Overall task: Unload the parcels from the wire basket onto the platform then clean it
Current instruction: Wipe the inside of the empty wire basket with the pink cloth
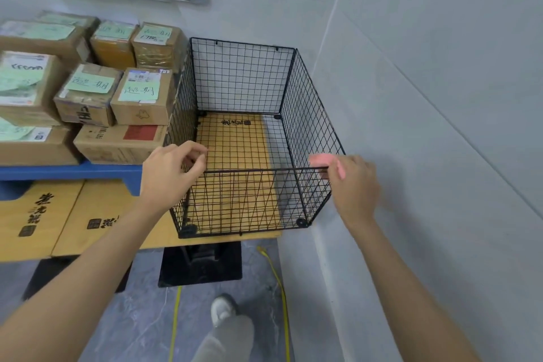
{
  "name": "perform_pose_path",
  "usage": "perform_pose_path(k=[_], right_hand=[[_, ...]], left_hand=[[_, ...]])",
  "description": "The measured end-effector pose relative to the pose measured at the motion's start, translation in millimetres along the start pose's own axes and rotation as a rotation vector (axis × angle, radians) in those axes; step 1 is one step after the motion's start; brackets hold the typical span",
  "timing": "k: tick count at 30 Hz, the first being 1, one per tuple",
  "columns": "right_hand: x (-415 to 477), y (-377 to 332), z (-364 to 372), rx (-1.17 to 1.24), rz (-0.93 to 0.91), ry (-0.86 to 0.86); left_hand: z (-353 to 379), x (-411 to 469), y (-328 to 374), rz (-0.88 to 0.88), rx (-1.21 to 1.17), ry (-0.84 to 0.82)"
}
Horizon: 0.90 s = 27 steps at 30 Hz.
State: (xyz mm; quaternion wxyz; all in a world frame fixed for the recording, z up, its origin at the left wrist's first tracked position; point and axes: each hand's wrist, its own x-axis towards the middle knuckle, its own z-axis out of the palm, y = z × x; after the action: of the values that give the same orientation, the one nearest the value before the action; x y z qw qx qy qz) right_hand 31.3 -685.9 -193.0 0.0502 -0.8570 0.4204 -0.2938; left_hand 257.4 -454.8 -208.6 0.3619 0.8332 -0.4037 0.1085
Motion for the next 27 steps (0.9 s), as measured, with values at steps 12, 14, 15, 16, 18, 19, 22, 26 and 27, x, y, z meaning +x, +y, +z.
perform_pose_path(k=[12, 14, 15, 16, 18, 19, 22, 26, 27], right_hand=[[30, -124, 1, 0.093, -0.674, -0.658], [50, -143, 6, 0.076, -0.757, -0.811], [56, -147, 7, 0.077, -0.776, -0.888], [62, -151, 9, 0.091, -0.791, -0.959], [72, -157, 17, 0.136, -0.817, -1.063], [74, -159, 21, 0.166, -0.827, -1.088], [80, -171, 31, 0.343, -0.824, -1.060], [77, -199, 42, 0.569, -0.858, -1.090], [74, -203, 46, 0.579, -0.889, -1.113]], left_hand=[[-3, -5, -3, 0.043, -0.061, 0.074], [-6, -8, -8, 0.028, -0.022, 0.094], [-7, -10, -10, 0.025, -0.003, 0.102], [-9, -12, -12, 0.019, 0.024, 0.115], [-13, -14, -18, -0.018, 0.067, 0.130], [-14, -15, -19, -0.039, 0.078, 0.133], [-16, -16, -22, -0.095, 0.092, 0.141], [-19, -21, -26, -0.160, 0.089, 0.140], [-22, -23, -27, -0.180, 0.088, 0.152]])
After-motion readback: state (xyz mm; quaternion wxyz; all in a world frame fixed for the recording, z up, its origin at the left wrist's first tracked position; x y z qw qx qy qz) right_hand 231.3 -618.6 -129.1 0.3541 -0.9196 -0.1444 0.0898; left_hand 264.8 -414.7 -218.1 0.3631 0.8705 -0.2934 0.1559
